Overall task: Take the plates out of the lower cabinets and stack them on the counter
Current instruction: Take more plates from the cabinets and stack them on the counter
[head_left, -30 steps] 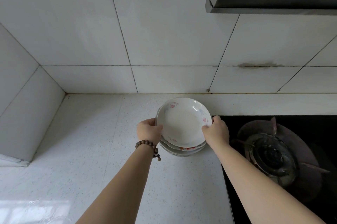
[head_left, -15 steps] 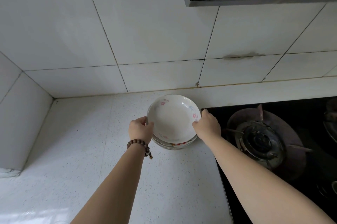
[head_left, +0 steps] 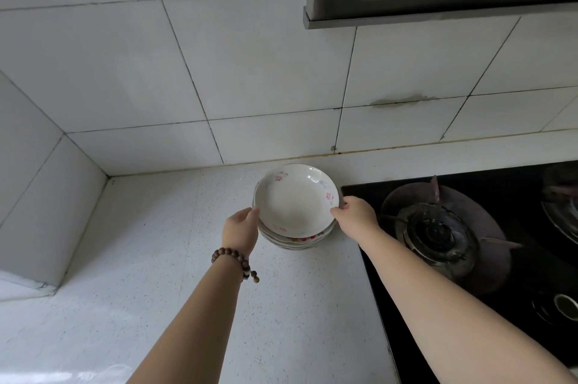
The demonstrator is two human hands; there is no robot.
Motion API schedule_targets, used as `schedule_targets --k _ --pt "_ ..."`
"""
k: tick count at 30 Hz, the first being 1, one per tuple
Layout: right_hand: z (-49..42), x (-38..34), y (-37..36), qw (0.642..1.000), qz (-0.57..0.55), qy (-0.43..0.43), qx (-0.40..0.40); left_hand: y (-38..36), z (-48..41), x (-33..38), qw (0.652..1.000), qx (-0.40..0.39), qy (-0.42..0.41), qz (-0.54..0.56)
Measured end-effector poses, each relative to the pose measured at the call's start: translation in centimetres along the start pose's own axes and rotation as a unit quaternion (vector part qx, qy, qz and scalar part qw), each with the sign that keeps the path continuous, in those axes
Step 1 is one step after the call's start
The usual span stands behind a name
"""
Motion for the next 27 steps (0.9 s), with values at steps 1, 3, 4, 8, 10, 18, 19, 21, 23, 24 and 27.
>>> schedule_targets --k 1,3,4,8,10,18,19,21,23,24,27 --pt "0.3 0.3 0.2 1.000 -0.022 -0.001 -0.003 0.1 0.4 -0.2 1.000 0.011 0.003 0.009" --pt "0.7 1.5 0.5 0.997 -0.070 -0.011 -0.015 0.4 1.4 -0.5 0.999 0.032 0.010 0.016" --pt "0.8 2.1 0.7 0.995 -0.094 -0.015 -0.017 0.6 1.9 -0.7 0.999 0.040 0.013 0.018" --pt "2.3 5.1 1.6 0.984 -0.176 -0.032 -0.011 0.0 4.1 -1.4 0.996 0.057 0.036 0.063" --pt "2.9 6.5 1.9 0.978 -0.208 -0.028 -0.015 -1.0 5.3 -1.8 0.993 0.061 0.041 0.096" --pt "5.5 12.8 4.2 0.946 -0.322 -0.049 -0.003 -6.3 10.0 -2.9 0.988 0.011 0.069 0.135" --pt "6.0 13.3 4.4 0.944 -0.327 -0.050 -0.001 -6.9 10.5 -2.8 0.988 0.002 0.071 0.137" --pt "7.0 14.7 4.8 0.940 -0.336 -0.055 0.005 -8.0 11.6 -2.6 0.988 -0.015 0.070 0.133" --pt "8.2 16.1 5.2 0.934 -0.351 -0.060 0.012 -9.1 12.7 -2.2 0.989 -0.038 0.067 0.126" --pt "8.8 16.8 5.5 0.932 -0.358 -0.062 0.017 -9.7 13.3 -2.1 0.989 -0.052 0.066 0.122" --pt "10.9 19.6 6.5 0.923 -0.374 -0.077 0.049 -11.4 15.2 -1.5 0.988 -0.095 0.056 0.111"
Point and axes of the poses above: each hand's wrist, its own z-axis away from the middle knuckle, its own y-axis out of the back of the hand, x = y × z, the point moved 9 cm from there along -z, towards the middle knuckle, and after that the axes turned 11 degrees about -y, right-handed, at the moved point
